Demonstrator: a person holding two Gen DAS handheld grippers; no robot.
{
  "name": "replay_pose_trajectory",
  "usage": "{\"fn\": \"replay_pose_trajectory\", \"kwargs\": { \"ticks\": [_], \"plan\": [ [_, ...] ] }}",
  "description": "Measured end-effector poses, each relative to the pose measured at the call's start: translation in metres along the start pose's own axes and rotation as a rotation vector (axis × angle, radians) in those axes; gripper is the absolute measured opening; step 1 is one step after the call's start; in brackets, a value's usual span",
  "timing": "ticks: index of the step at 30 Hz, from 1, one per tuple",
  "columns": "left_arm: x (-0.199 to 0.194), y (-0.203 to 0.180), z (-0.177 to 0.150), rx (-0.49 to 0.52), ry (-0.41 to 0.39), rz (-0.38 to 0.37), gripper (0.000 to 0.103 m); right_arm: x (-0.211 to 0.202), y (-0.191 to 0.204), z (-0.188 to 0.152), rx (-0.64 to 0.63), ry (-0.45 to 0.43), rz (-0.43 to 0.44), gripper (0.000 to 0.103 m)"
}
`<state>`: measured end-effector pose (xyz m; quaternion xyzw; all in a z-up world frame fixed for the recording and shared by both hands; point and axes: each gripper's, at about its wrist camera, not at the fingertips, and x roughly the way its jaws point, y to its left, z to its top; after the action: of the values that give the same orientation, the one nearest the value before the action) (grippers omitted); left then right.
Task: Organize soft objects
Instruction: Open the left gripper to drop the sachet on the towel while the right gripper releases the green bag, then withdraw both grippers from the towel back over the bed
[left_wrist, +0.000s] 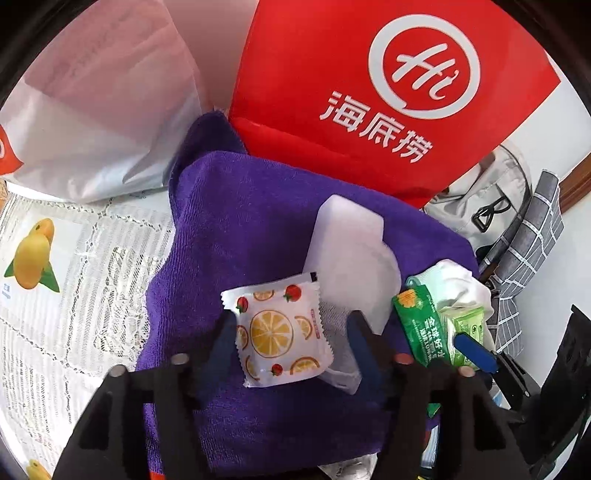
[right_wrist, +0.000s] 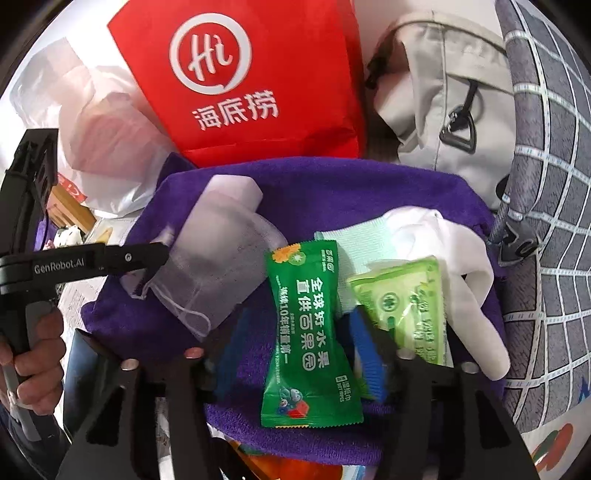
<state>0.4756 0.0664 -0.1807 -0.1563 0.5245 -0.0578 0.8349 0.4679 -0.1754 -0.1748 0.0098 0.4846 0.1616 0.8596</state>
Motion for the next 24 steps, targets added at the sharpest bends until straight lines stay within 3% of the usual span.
{"fn": "replay_pose_trajectory", "kwargs": {
  "ticks": [5, 11, 14, 18, 22, 24],
  "plan": [
    [-0.01, -0.002, 0.001, 0.003, -0.011, 0.013, 0.065, -0.016, 0.004, 0.002, -0.01, -0.046, 0.016, 0.075],
    [-0.038, -0.009, -0.003, 0.013, -0.055, 0.039, 0.065, -0.042, 0.004, 0.001, 0.02, -0.072, 0.032, 0.075],
    [-0.059, -0.012, -0.011, 0.005, -0.076, 0.009, 0.065, -0.064, 0.006, -0.012, 0.02, -0.109, 0.019, 0.074],
    [-0.08, -0.018, -0.031, 0.023, -0.094, -0.008, 0.065, -0.084, 0.013, -0.041, -0.019, -0.071, -0.01, 0.05],
    [-0.102, -0.013, -0.058, 0.034, -0.096, -0.018, 0.065, -0.09, 0.017, -0.068, -0.033, -0.027, -0.009, 0.04],
    [-0.112, -0.005, -0.072, 0.037, -0.108, -0.017, 0.065, -0.09, 0.024, -0.083, -0.063, 0.008, -0.004, 0.029]
  ]
}}
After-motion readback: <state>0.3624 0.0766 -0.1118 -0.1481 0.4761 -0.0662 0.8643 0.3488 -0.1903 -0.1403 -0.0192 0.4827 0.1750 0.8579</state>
